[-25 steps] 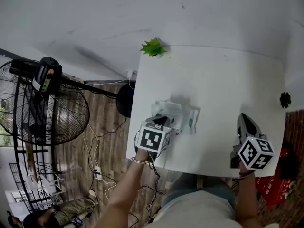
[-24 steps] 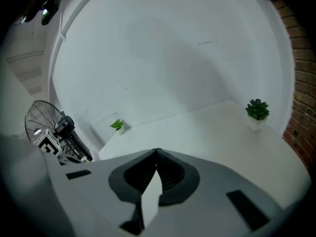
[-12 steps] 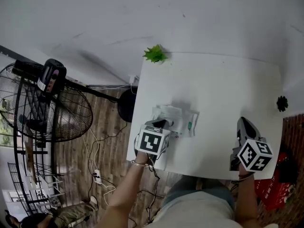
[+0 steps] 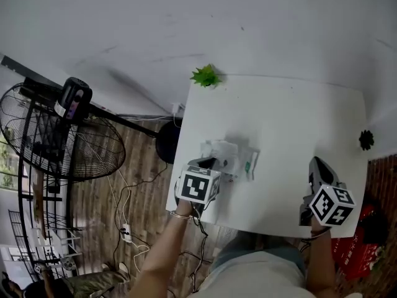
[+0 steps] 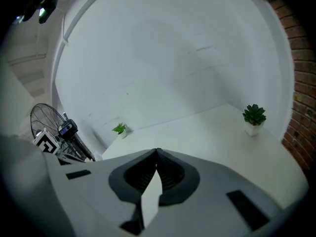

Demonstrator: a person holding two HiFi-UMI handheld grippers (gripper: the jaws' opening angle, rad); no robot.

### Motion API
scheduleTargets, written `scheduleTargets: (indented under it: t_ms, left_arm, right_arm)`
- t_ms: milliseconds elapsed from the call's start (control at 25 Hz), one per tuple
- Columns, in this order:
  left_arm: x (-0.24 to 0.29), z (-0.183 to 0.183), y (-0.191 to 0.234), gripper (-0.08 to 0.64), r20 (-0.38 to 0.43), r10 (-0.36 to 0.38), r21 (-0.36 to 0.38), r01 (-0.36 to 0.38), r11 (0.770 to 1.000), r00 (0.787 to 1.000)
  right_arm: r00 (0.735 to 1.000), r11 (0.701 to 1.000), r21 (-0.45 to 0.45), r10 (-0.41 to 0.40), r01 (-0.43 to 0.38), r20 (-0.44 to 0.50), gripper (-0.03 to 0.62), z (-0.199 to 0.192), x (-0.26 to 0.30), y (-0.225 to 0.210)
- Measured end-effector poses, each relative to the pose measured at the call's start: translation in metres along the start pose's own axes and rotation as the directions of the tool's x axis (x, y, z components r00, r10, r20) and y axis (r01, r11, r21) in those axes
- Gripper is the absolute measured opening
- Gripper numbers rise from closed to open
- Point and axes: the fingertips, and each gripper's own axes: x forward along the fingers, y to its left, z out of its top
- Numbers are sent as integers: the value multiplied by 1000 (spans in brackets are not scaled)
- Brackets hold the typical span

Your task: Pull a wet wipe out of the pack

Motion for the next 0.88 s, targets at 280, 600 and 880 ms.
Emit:
scheduleTargets:
  t_ms: [280,600,880]
  left_arm:
    - [-13,8,1,14,39,27,-4,-27,1000,999]
    - [-25,15,0,13,77,47,-18,-45,999,996]
    - [-36,24,-5,12,109,60,-32,-56,998,992]
  right_arm:
    - [1000,1000,-4,14,-14,10,2,4,-4,2]
    - [999,999,-15,31,-31,23,2,9,-12,5]
    - [999,999,-23,38,-38,30,2,14,-19,2]
